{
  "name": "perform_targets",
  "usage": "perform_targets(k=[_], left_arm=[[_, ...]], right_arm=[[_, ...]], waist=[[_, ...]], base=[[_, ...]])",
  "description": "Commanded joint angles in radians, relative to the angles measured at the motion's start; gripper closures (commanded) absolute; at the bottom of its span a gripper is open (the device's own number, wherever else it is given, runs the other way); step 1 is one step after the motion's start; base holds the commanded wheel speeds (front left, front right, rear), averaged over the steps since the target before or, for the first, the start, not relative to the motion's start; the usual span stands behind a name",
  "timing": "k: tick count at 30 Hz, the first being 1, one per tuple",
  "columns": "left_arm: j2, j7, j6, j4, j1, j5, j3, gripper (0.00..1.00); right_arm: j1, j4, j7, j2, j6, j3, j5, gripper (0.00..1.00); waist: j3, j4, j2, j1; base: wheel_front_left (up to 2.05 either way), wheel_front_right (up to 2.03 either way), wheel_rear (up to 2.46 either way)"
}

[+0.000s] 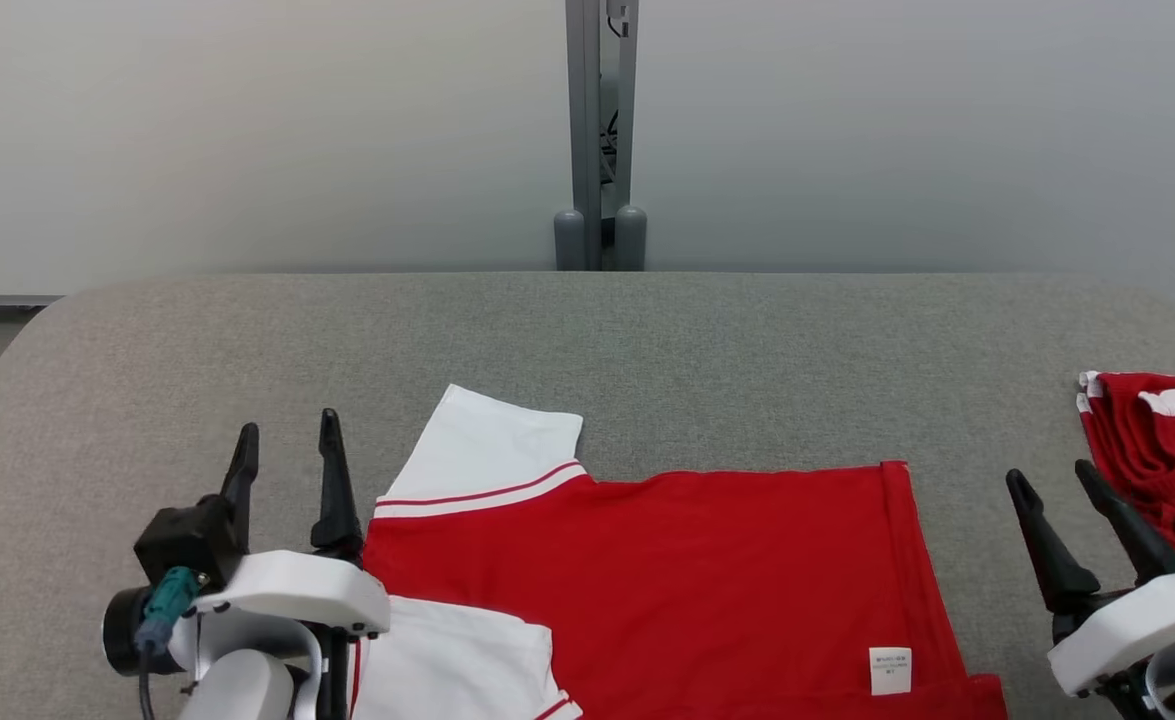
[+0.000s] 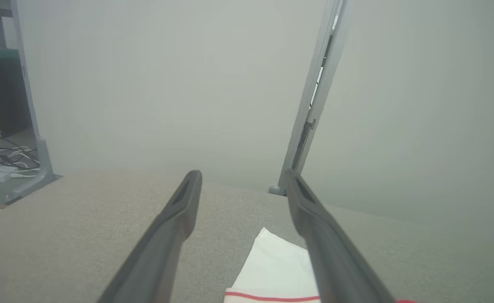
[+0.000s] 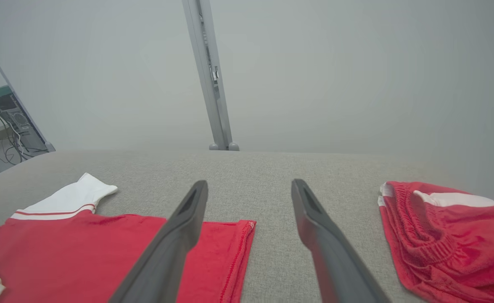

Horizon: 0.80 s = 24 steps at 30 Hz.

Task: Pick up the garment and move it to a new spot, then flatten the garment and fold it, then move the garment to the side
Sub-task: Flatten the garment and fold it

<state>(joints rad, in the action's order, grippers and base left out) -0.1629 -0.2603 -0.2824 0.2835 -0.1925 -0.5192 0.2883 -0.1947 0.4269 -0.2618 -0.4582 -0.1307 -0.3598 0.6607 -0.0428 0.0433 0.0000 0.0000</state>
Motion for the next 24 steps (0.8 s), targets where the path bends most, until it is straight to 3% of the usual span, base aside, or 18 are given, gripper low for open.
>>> perform_targets(k=[1,6,7,13,20,24], left_arm=[[0.022,-0.005,0.017,-0.012,0.027,0.050,-0.029,0.00],[0.088,-0.005,0.083,-0.048,0.072,0.184,-0.106,0.00],[0.088,-0.005,0.083,-0.048,0.072,0.184,-0.106,0.00],[0.109,-0.004,0.183,-0.035,0.120,0.248,-0.131,0.00],[0.110,-0.004,0.188,-0.039,0.125,0.241,-0.130,0.00],[0.110,-0.004,0.186,-0.034,0.109,0.244,-0.113,0.00]], right_arm=[[0.022,-0.007,-0.005,0.028,0.000,0.027,-0.030,0.00],[0.044,-0.025,-0.005,0.100,0.000,0.088,-0.102,0.00],[0.044,-0.025,-0.005,0.100,0.000,0.088,-0.102,0.00],[0.060,-0.046,-0.005,0.142,0.000,0.120,-0.143,0.00],[0.066,-0.049,-0.005,0.155,0.000,0.135,-0.149,0.00],[0.041,-0.026,-0.005,0.139,0.000,0.102,-0.094,0.00]], waist=[[0.005,-0.005,0.0000,0.0000],[0.023,-0.015,0.0000,0.0000],[0.023,-0.015,0.0000,0.0000],[0.039,-0.020,0.0000,0.0000],[0.051,-0.014,0.0000,0.0000],[0.066,-0.005,0.0000,0.0000]], base=[[0.00,0.00,0.00],[0.00,0.00,0.00],[0.00,0.00,0.00],[0.00,0.00,0.00],[0.00,0.00,0.00],[0.00,0.00,0.00]])
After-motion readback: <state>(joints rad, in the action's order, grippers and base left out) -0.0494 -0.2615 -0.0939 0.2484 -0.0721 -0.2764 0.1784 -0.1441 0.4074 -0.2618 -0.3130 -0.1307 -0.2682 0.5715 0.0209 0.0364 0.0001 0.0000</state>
